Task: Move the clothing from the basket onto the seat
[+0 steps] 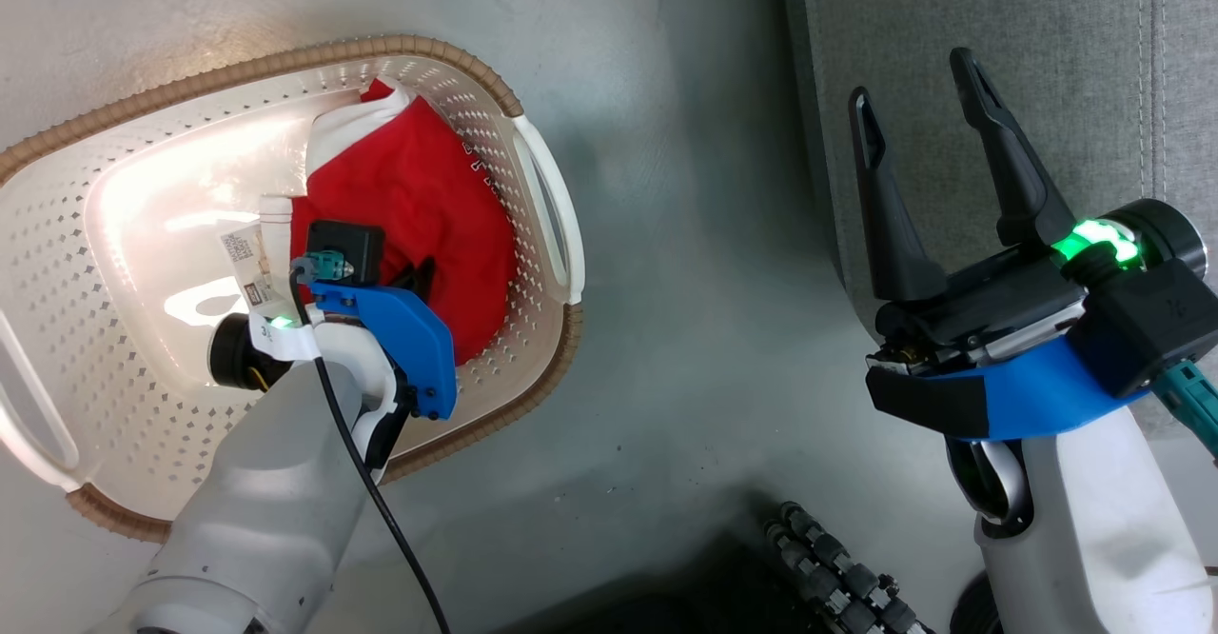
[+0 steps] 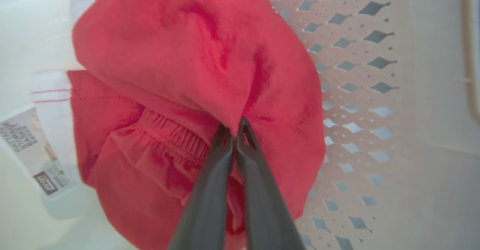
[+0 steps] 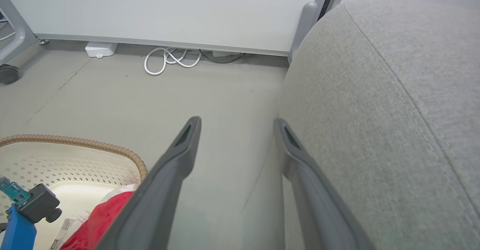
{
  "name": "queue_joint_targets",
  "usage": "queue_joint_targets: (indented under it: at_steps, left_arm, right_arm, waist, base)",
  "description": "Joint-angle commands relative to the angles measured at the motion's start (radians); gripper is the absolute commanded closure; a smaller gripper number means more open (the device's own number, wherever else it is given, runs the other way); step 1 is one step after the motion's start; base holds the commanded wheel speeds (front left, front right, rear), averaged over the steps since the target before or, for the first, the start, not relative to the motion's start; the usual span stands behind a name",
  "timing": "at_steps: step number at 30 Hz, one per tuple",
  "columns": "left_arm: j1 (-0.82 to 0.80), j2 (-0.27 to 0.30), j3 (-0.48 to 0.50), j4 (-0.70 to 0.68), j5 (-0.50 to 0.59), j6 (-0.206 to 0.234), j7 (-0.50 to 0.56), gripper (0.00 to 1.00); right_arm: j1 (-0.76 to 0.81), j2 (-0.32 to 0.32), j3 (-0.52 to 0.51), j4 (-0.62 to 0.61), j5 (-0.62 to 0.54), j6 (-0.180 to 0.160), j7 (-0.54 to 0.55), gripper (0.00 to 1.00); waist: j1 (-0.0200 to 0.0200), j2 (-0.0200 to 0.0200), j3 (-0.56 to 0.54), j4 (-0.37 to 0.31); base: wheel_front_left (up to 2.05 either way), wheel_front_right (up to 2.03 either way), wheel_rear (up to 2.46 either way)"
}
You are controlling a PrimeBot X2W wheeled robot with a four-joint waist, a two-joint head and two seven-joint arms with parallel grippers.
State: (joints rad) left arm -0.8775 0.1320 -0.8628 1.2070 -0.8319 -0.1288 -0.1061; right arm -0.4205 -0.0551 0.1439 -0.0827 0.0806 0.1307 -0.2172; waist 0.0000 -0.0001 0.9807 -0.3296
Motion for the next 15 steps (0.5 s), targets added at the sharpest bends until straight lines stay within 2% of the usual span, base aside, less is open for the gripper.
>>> queue_joint_targets:
  at_steps: [1, 15]
  left_arm:
    - [-0.014, 0.003, -0.005, 0.002, 0.000, -0.001, 0.000, 1.00]
    - [-0.011, 0.029, -0.042, -0.020, -0.034, -0.001, -0.012, 1.00]
  right_arm:
    - [0.002, 0.005, 0.000, 0.000, 0.000, 0.000, -0.004, 0.00]
    - [-0.019, 0.007, 0.012, 0.017, 0.009, 0.000, -0.016, 0.00]
  waist:
    - [0.0000, 0.0001, 0.000, -0.001]
    - [0.0000, 0.0001, -0.014, -0.013]
  base:
    - [0.00, 0.00, 0.00]
    - [0.00, 0.00, 0.00]
